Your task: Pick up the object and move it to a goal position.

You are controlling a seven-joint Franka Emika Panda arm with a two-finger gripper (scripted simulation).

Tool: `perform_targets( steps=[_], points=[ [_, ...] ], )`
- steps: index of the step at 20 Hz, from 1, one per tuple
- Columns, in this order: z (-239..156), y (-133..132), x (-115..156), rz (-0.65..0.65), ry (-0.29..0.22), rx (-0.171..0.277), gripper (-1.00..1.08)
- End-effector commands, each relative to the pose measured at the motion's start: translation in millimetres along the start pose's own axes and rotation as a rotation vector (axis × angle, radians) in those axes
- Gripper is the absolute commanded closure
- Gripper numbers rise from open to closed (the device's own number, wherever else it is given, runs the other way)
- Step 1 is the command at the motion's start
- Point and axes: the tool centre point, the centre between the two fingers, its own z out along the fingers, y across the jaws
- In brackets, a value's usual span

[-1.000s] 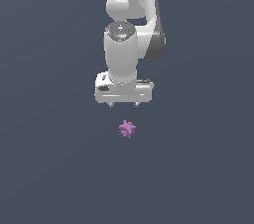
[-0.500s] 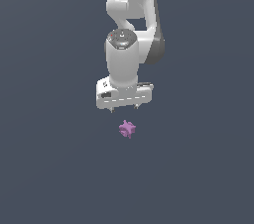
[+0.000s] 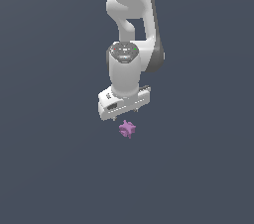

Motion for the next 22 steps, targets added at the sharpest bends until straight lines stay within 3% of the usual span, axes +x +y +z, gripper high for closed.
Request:
perform_targets(
  steps=[1, 12, 22],
  points=[
    [7.3, 0.1, 2.7, -0.075, -0.003, 0.0, -0.92],
    [37.9, -0.4, 12.9, -0.383, -0.012, 0.008, -0.92],
    [52.8, -1.1, 17.5, -0.531, -0.013, 0.015, -0.92]
  ],
)
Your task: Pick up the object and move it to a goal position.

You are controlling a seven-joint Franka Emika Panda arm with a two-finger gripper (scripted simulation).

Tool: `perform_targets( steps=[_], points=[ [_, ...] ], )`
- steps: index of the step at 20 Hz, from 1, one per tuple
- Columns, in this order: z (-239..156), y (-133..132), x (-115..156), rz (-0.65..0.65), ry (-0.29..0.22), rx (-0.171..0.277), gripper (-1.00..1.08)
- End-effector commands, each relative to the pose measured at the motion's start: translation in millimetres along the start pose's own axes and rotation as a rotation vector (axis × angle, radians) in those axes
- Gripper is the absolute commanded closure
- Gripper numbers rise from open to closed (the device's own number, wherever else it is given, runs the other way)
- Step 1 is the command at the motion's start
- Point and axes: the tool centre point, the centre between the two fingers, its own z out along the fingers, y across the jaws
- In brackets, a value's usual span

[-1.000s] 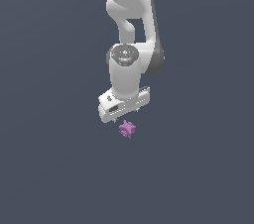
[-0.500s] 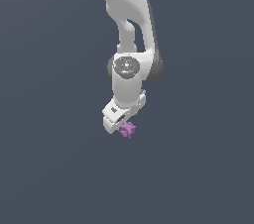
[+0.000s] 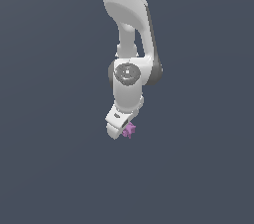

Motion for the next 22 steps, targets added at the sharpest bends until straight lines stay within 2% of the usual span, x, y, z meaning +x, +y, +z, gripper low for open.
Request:
perform_targets(
  steps=[1, 9, 17, 22],
  points=[
    [2.1, 0.4, 0.8, -0.023, 0.0, 0.001, -0.92],
    [6.6, 0.3, 0.9, -0.031, 0.0, 0.001, -0.92],
    [44.3, -0.9, 0.5, -0.035, 0.0, 0.001, -0.92],
    [53.4, 0.1, 1.1, -0.035, 0.0, 0.001, -0.92]
  ],
)
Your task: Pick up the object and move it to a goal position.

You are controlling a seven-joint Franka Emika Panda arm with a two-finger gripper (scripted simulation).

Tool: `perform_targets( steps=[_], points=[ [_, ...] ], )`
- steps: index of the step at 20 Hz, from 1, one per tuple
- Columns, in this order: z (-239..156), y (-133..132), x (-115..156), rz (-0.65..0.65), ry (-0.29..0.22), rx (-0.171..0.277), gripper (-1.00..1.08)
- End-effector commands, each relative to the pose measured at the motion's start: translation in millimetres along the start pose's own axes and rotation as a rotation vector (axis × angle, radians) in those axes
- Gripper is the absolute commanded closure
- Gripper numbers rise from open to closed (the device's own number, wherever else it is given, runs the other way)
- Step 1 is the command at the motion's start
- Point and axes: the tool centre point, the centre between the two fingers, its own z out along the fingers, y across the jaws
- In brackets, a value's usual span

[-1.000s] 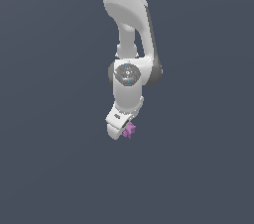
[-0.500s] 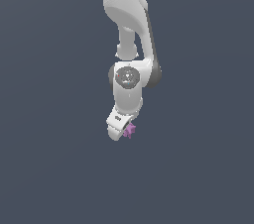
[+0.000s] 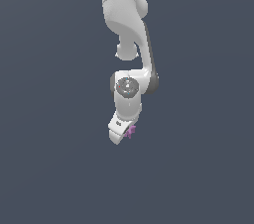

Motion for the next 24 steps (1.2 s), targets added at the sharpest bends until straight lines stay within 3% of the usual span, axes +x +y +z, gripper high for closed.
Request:
perform_targets(
  steps=[1, 2, 15, 24],
  points=[
    [1.1, 1.1, 0.7, 0.0, 0.001, -0.002, -0.92],
    [1.1, 1.1, 0.7, 0.0, 0.001, -0.002, 1.08],
    [-0.7, 0.4, 0.3, 0.0, 0.002, -0.003, 1.08],
    [-20.5, -16.3, -6.8, 0.0, 0.001, -0.003, 1.08]
  ],
)
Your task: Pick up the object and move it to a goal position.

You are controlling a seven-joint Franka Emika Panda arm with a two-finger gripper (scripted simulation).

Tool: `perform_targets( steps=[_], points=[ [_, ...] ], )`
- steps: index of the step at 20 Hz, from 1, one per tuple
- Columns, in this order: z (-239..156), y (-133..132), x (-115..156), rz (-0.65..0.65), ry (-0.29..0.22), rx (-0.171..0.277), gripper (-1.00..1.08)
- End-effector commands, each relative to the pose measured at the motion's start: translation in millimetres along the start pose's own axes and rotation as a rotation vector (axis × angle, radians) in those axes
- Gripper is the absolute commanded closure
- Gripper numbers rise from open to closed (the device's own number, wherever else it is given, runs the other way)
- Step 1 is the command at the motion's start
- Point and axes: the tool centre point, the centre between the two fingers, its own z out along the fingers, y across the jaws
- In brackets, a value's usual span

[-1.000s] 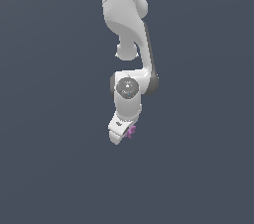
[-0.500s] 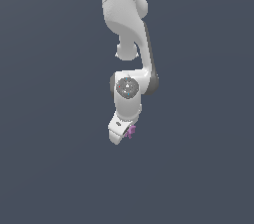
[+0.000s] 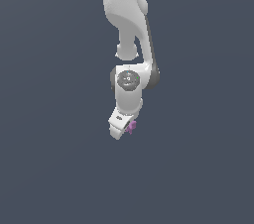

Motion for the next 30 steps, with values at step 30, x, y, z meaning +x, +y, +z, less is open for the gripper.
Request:
perform_targets(
  steps=[30],
  points=[
    [-134.0, -105.8, -42.9, 0.0, 0.0, 0.0, 1.08]
  ],
)
